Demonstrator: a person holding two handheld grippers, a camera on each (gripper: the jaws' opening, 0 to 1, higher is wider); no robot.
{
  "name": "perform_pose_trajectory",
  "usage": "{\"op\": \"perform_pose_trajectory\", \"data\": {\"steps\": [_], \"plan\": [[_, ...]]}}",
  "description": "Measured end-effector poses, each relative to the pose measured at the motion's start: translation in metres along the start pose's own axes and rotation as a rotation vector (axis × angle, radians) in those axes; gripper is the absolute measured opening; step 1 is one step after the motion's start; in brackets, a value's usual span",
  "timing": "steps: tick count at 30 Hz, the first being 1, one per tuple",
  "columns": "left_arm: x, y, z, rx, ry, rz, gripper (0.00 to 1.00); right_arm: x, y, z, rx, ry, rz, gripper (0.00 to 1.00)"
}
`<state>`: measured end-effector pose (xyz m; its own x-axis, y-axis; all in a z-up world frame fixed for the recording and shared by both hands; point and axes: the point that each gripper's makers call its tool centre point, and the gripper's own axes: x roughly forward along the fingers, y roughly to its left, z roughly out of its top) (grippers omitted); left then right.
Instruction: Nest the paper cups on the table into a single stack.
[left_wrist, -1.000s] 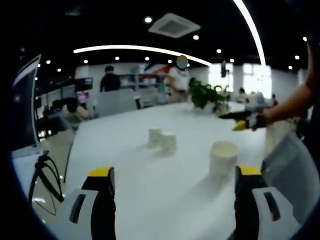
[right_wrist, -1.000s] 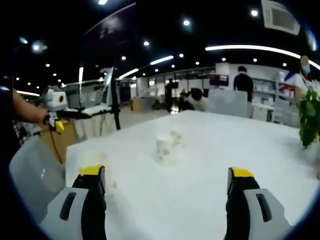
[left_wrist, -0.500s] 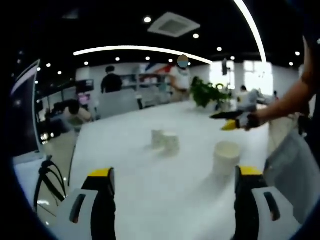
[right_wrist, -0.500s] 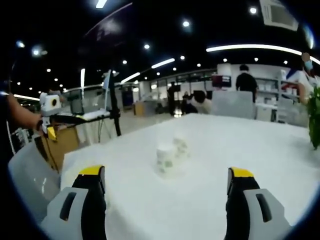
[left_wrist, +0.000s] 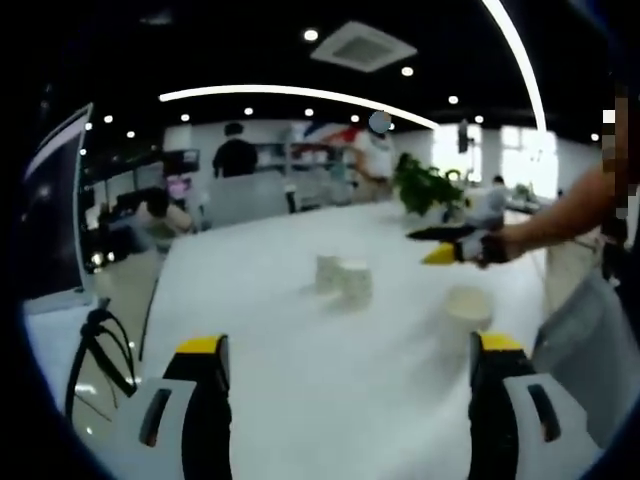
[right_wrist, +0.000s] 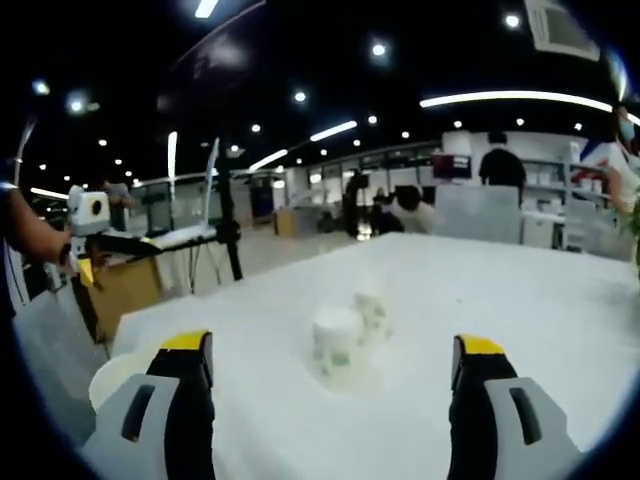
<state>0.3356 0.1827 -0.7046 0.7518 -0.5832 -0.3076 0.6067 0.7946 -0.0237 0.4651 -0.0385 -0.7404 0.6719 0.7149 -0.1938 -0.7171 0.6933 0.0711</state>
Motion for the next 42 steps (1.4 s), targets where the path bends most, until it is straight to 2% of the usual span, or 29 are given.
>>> {"op": "perform_pose_trajectory", "data": {"steps": [14,22,30,42], "plan": [[0.010,0.004,0.016,0.017,-0.045,0.010,0.99,0.044,-0.005,0.001,-0.036,0.001,0.001,0.94],[0.017,0.006,0.022,0.008,-0.051,0.015,0.99,0.064,-0.006,-0.003,-0.039,0.016,0.008,0.91],[0.018,0.010,0.022,-0.003,-0.052,0.022,0.99,0.077,-0.009,-0.006,-0.042,0.028,0.004,0.83],[0.016,0.010,0.016,-0.005,-0.042,0.033,0.99,0.089,-0.006,-0.027,-0.047,0.085,0.002,0.64]]}}
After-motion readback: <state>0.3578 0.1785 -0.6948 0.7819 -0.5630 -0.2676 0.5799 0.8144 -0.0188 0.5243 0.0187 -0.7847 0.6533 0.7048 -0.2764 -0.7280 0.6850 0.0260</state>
